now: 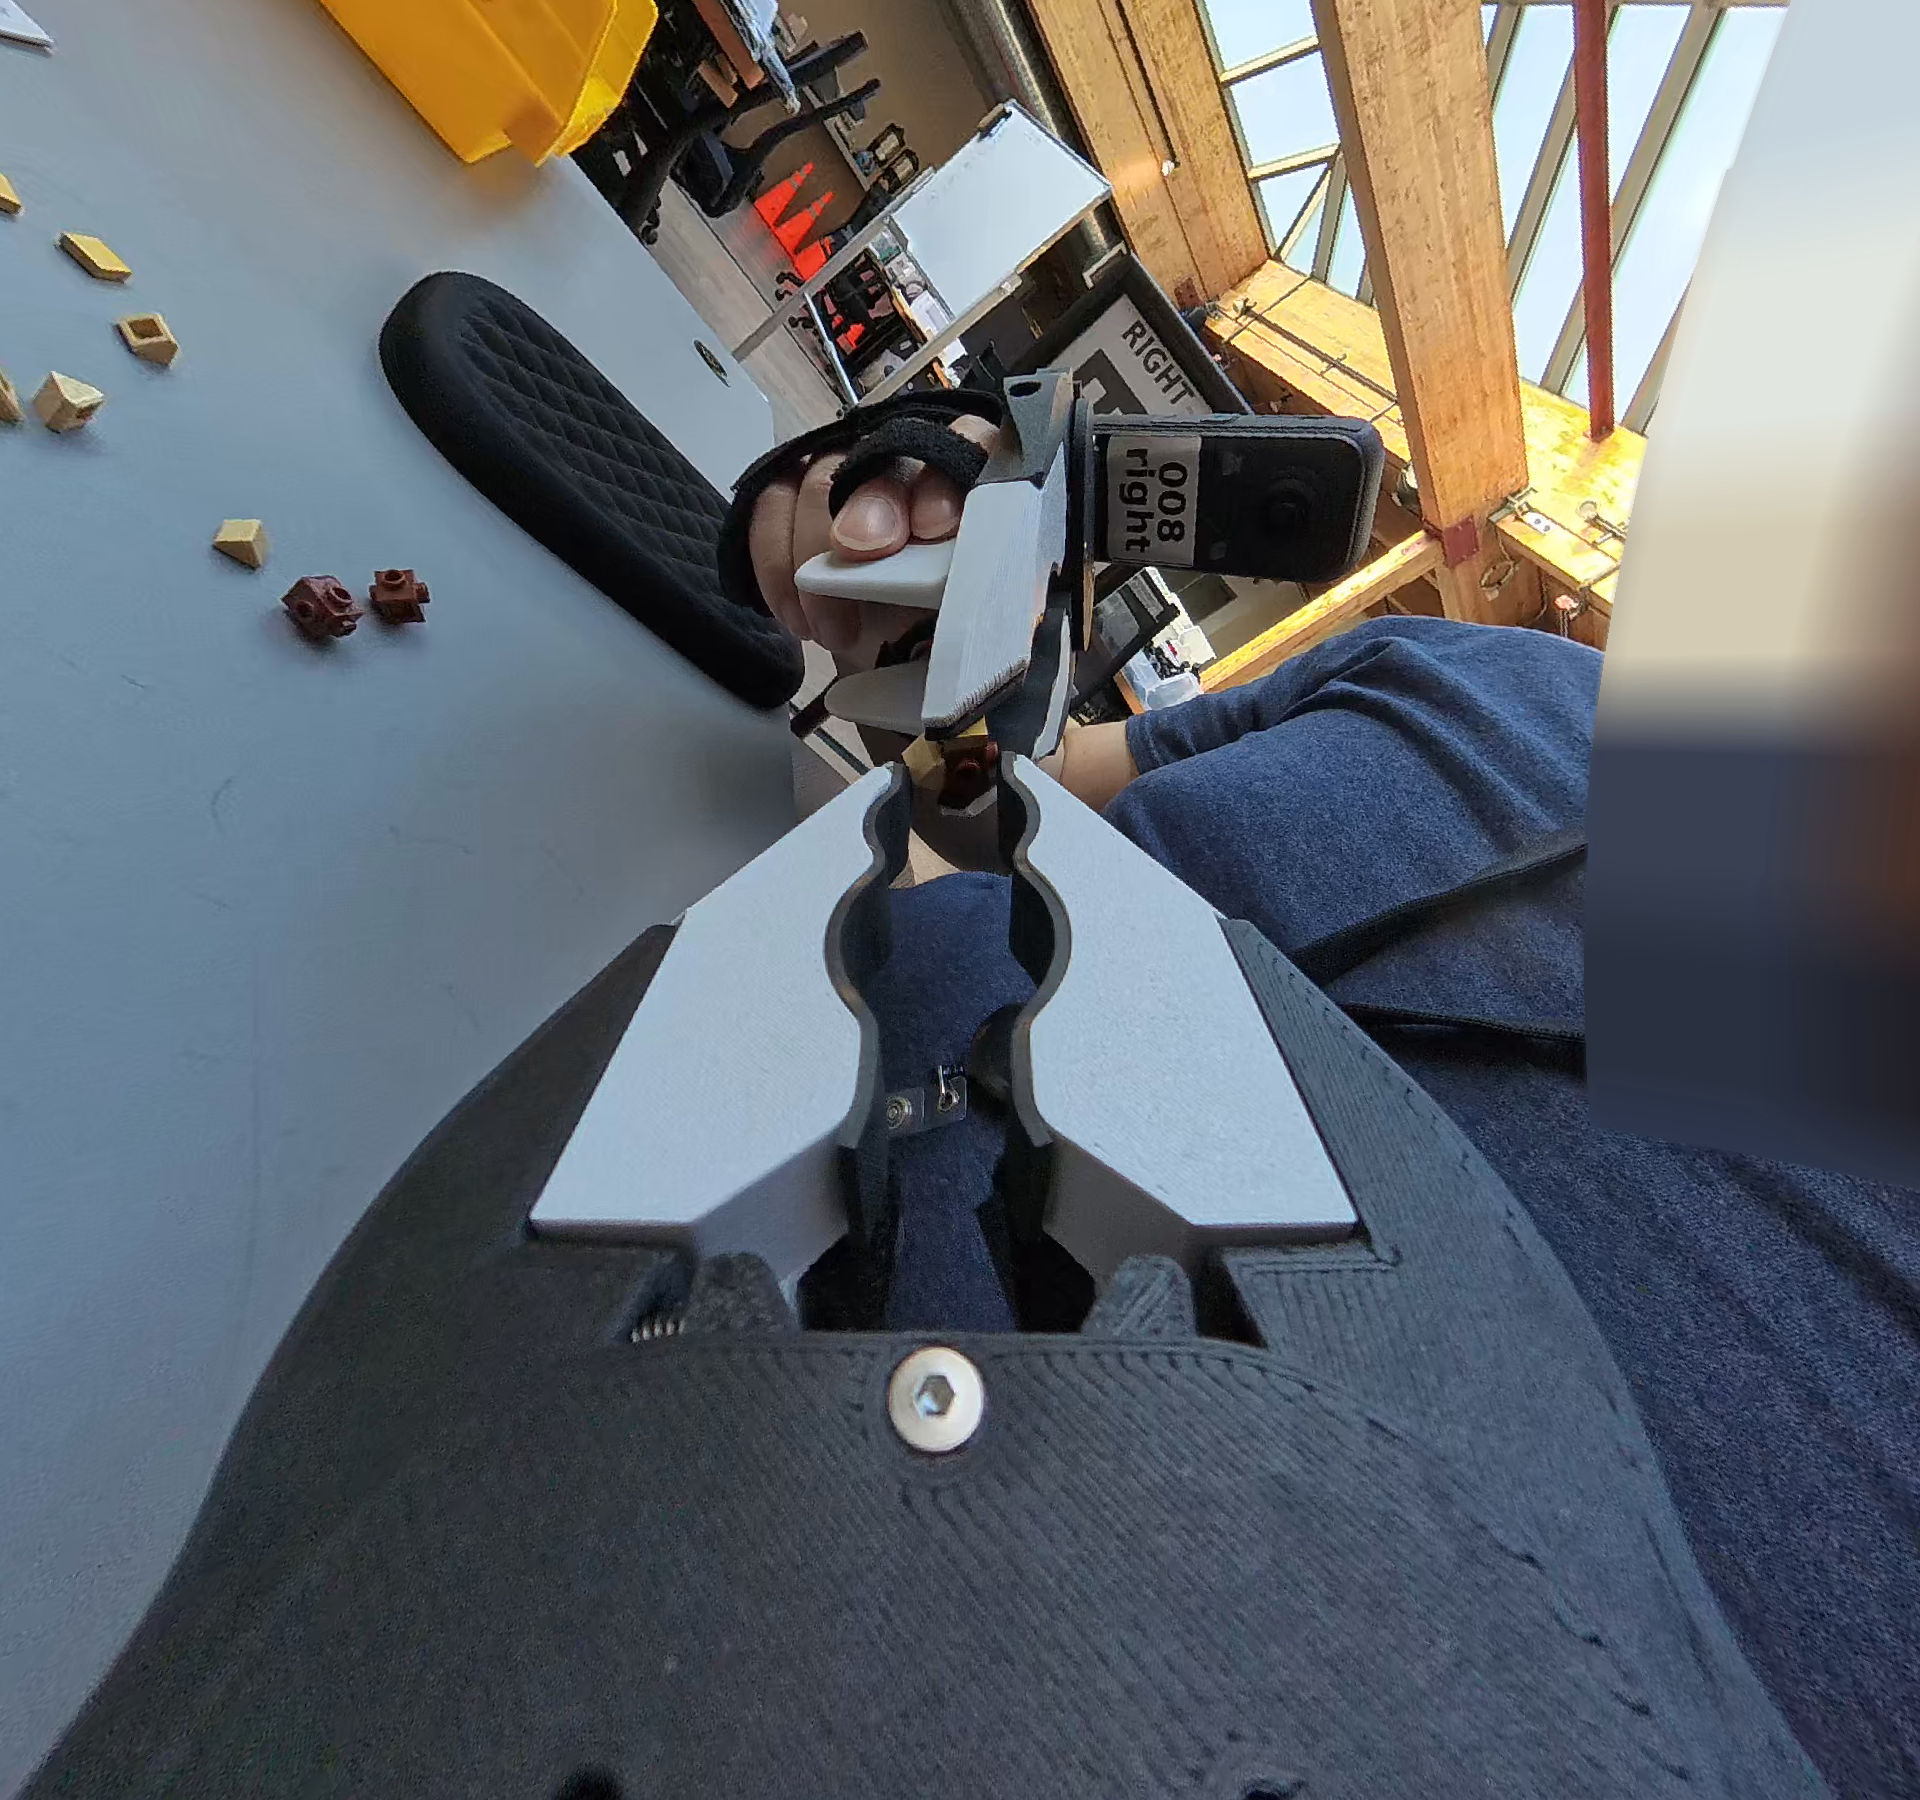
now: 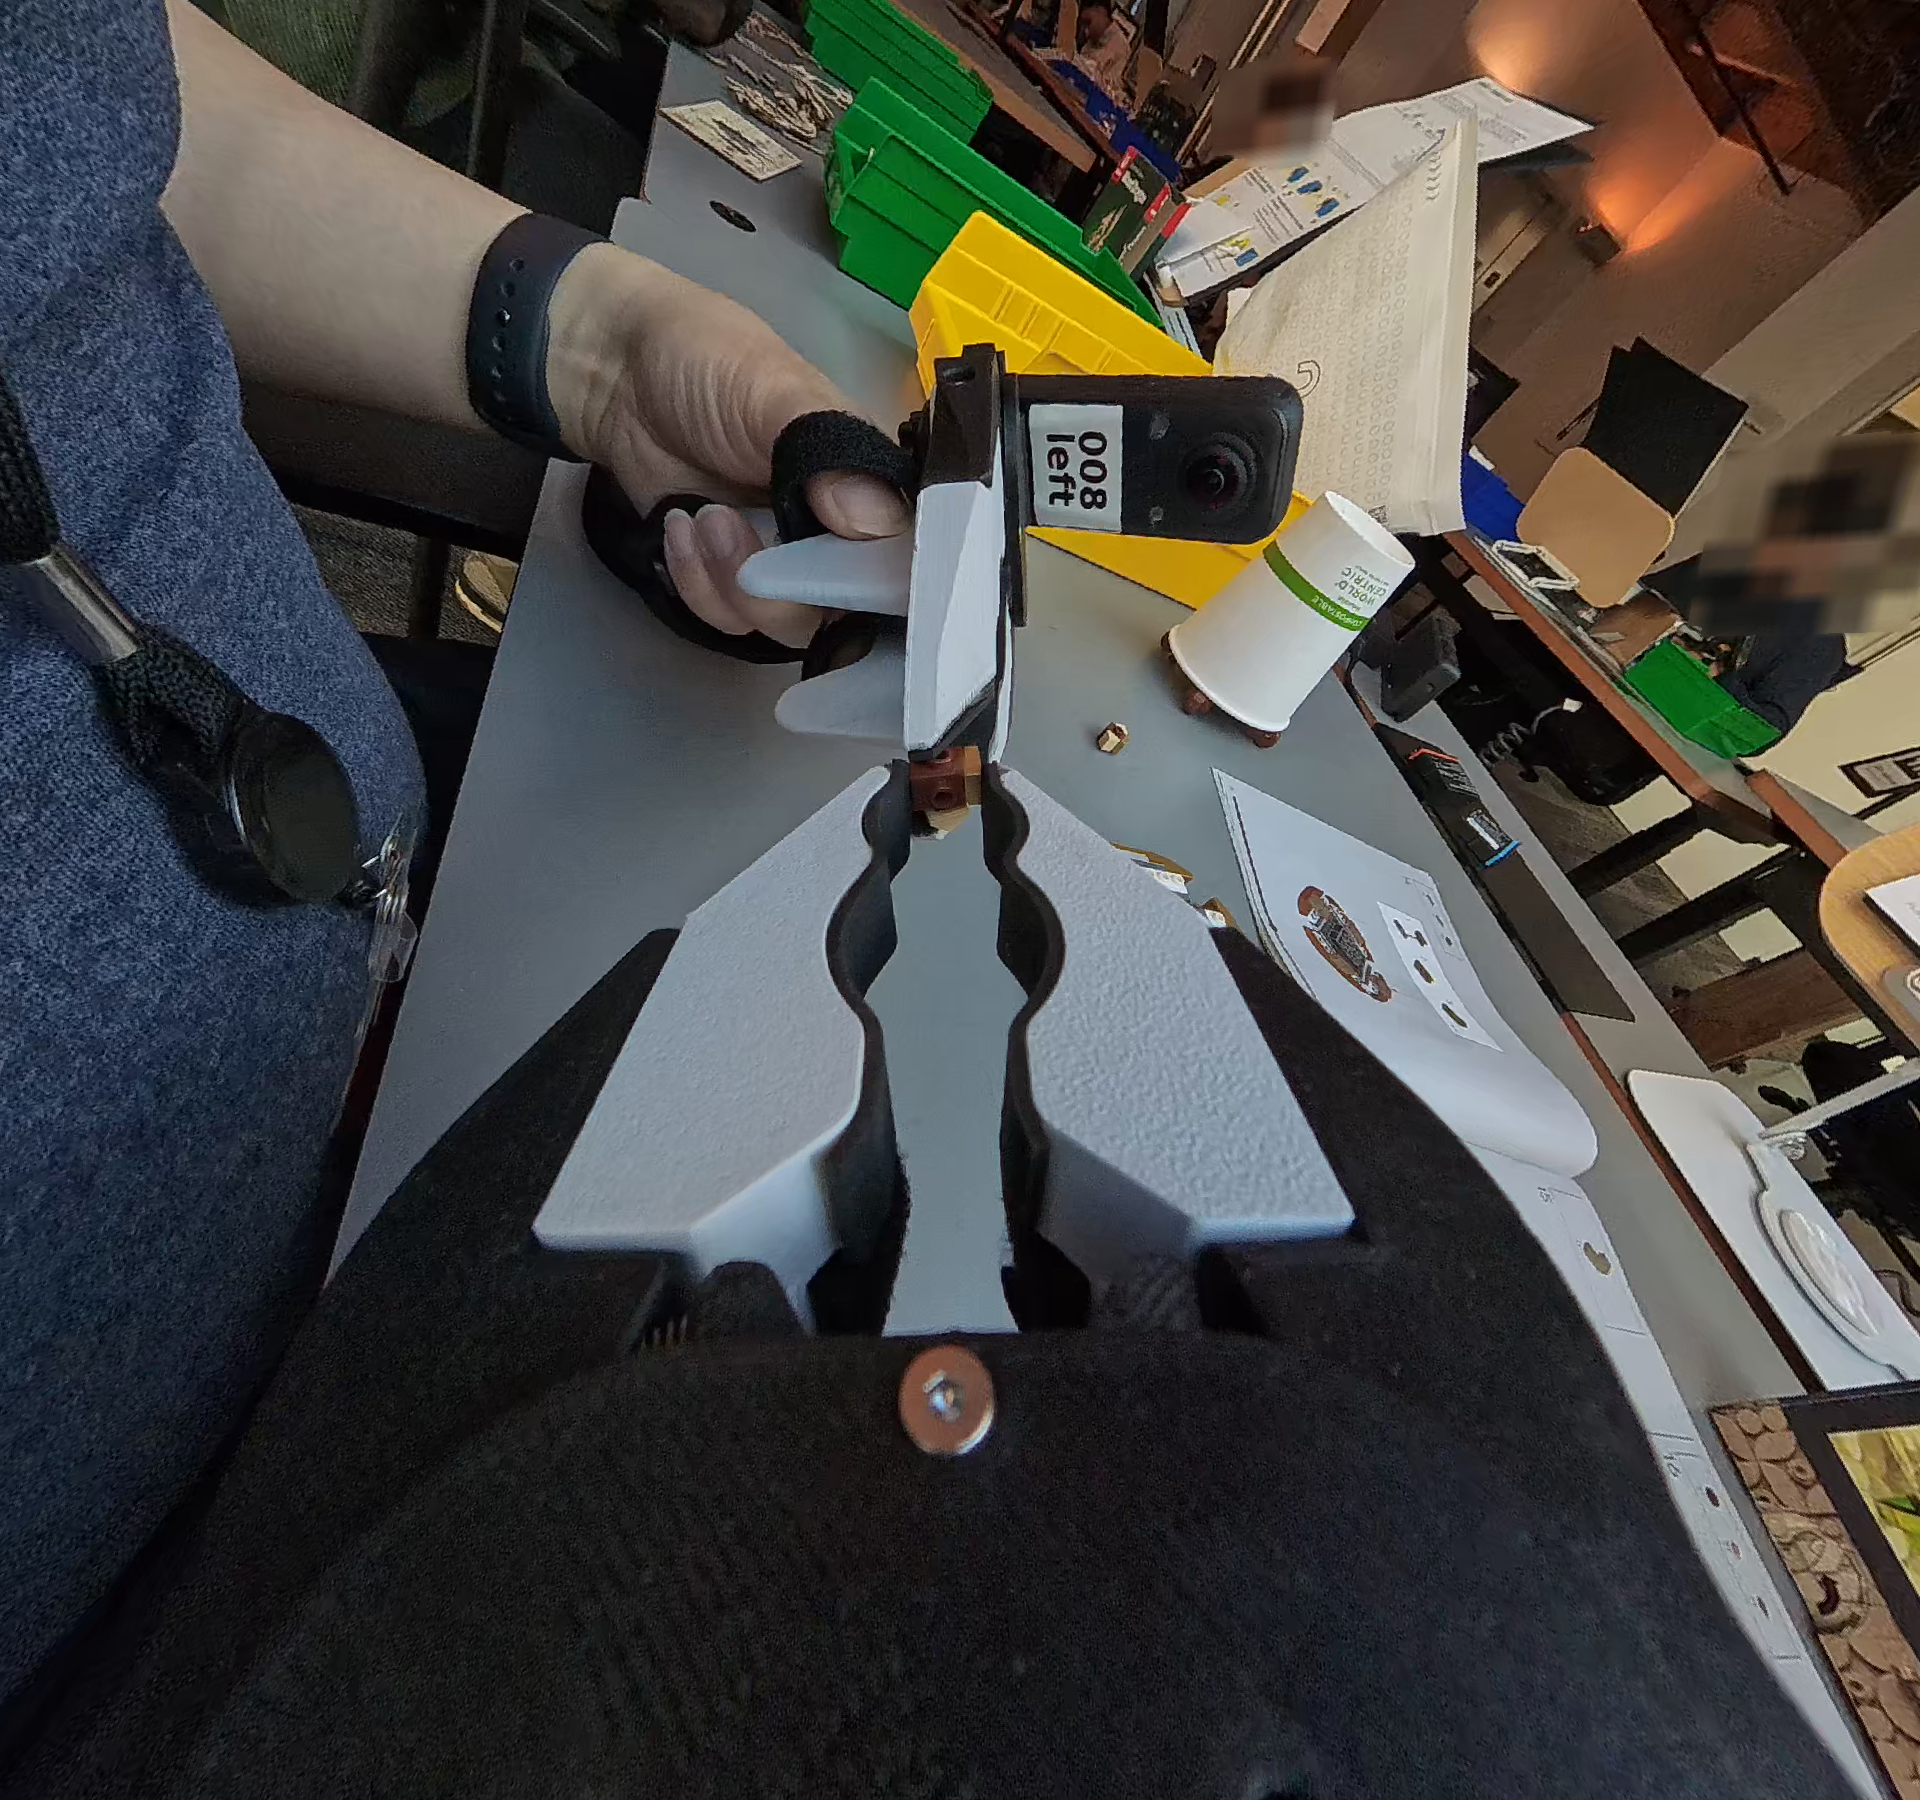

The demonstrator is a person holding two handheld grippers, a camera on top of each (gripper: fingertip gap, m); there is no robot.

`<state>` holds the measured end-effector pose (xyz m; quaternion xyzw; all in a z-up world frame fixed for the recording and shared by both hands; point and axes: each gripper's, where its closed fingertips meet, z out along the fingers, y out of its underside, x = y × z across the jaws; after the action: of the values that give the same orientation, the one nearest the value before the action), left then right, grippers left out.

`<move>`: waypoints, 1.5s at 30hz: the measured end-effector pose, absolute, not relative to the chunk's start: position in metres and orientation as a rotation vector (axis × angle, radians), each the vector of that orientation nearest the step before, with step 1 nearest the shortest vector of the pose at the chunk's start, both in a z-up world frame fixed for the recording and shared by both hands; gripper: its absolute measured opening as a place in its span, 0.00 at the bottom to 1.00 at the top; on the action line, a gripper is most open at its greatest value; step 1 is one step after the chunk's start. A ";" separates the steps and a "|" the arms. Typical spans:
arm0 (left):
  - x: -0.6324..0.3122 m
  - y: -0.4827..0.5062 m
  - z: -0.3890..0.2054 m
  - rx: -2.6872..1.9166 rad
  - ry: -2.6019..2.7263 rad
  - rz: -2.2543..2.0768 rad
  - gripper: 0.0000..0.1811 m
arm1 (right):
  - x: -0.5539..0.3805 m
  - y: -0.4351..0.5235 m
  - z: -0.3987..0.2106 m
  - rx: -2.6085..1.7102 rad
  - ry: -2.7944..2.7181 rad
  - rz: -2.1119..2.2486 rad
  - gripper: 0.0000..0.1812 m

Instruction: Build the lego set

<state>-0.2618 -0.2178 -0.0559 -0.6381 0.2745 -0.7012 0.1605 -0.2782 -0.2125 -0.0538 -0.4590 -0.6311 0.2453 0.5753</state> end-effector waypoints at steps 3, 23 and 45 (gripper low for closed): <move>-0.262 -0.216 -0.056 -1.812 0.776 -1.976 0.08 | -0.277 -0.208 -0.053 -1.082 -1.448 0.552 0.07; -0.277 -0.210 -0.054 -1.824 0.766 -1.928 0.08 | -0.237 -0.168 -0.078 -1.274 -1.603 0.596 0.16; -0.287 -0.205 -0.061 -1.858 0.732 -1.923 0.08 | -0.214 -0.100 -0.157 -1.681 -1.849 0.703 0.02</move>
<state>-0.2869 -0.2049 -0.0609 -0.6589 0.2595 -0.6818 0.1836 -0.2137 -0.0996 -0.1571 -0.6237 -0.6858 0.2609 0.2695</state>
